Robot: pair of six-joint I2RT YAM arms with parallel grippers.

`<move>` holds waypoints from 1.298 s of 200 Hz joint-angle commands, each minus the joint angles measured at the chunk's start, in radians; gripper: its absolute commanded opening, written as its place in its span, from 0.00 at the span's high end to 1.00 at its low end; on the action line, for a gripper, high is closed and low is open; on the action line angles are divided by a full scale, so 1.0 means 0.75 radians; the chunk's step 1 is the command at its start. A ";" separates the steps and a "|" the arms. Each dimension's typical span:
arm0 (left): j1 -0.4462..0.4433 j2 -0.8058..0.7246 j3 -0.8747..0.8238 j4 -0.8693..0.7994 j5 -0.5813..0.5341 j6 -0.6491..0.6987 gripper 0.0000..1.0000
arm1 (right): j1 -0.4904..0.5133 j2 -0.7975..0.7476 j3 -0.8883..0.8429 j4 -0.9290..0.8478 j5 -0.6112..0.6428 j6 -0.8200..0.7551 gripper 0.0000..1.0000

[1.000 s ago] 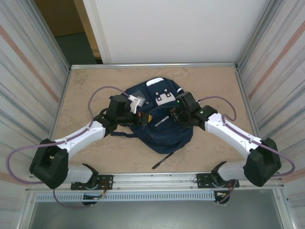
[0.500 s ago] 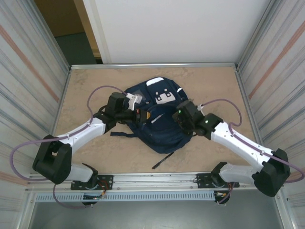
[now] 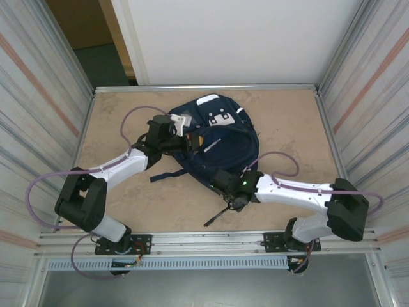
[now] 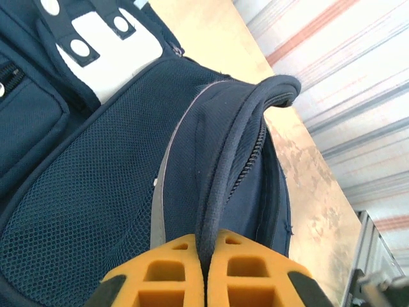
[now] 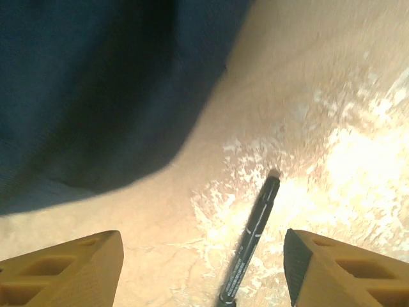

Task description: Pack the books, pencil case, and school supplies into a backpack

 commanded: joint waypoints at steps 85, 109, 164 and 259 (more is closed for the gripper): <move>0.023 -0.113 0.039 0.036 -0.102 0.093 1.00 | 0.037 0.301 -0.030 0.165 -0.263 0.177 0.54; 0.023 -0.180 0.012 0.002 -0.108 0.128 1.00 | 0.049 0.301 -0.055 0.173 -0.217 0.224 0.68; 0.023 -0.298 -0.027 -0.080 -0.124 0.219 1.00 | 0.025 0.275 -0.077 0.145 -0.237 0.236 0.90; -0.007 -0.341 -0.154 0.009 -0.041 0.178 1.00 | -0.083 -0.037 0.070 -0.109 -0.166 0.105 0.92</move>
